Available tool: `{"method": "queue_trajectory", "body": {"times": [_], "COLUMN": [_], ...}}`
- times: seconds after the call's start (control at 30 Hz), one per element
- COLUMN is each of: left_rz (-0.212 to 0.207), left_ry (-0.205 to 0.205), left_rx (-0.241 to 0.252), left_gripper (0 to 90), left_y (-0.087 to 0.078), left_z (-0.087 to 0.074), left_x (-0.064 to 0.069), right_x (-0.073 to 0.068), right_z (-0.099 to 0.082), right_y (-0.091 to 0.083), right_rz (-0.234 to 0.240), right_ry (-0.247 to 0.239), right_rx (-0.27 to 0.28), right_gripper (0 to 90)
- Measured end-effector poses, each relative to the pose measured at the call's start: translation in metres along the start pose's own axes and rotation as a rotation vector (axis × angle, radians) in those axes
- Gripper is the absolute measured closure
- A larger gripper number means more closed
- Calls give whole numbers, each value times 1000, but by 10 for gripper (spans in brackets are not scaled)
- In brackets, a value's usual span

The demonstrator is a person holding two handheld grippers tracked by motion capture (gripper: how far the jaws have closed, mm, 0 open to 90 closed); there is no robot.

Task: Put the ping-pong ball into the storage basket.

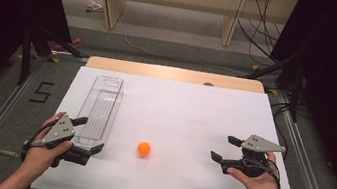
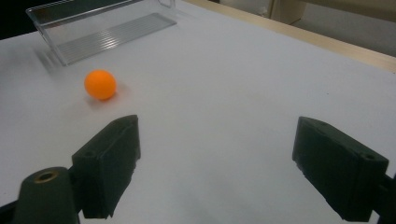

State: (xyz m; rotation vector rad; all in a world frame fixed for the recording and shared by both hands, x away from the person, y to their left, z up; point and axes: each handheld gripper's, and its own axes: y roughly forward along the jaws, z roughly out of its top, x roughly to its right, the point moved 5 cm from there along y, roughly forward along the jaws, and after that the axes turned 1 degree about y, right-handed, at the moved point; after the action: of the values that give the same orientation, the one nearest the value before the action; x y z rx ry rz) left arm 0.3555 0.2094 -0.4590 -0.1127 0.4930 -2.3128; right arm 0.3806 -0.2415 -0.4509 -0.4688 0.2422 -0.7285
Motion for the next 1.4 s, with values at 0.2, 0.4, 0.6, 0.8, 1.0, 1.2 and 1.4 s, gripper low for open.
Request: {"method": "queue_trajectory", "body": {"times": [0.2, 0.4, 0.6, 0.8, 1.0, 1.2, 1.4], "left_rz": [1, 1, 1, 0, 0, -1, -1], "left_ry": [1, 3, 4, 6, 7, 8, 8], "left_rx": [-1, 0, 1, -2, -2, -3, -4], "left_gripper": [0, 0, 0, 0, 0, 0, 0], "left_y": [0, 0, -1, 0, 0, 0, 0], "left_z": [0, 0, 0, 0, 0, 0, 0], "left_x": [0, 0, 0, 0, 0, 0, 0], "right_x": [-1, -3, -6, -10, -17, -22, -25], "right_z": [1, 2, 4, 6, 10, 12, 14], "right_y": [1, 3, 8, 13, 22, 28, 32], "right_rz": [1, 5, 16, 32, 47, 65, 75], "right_ry": [-8, -17, -25, -33, -45, -56, -61], "right_rx": [4, 4, -2, -4, -8, -15, -17], "right_gripper": [161, 160, 160, 161, 160, 160, 161]}}
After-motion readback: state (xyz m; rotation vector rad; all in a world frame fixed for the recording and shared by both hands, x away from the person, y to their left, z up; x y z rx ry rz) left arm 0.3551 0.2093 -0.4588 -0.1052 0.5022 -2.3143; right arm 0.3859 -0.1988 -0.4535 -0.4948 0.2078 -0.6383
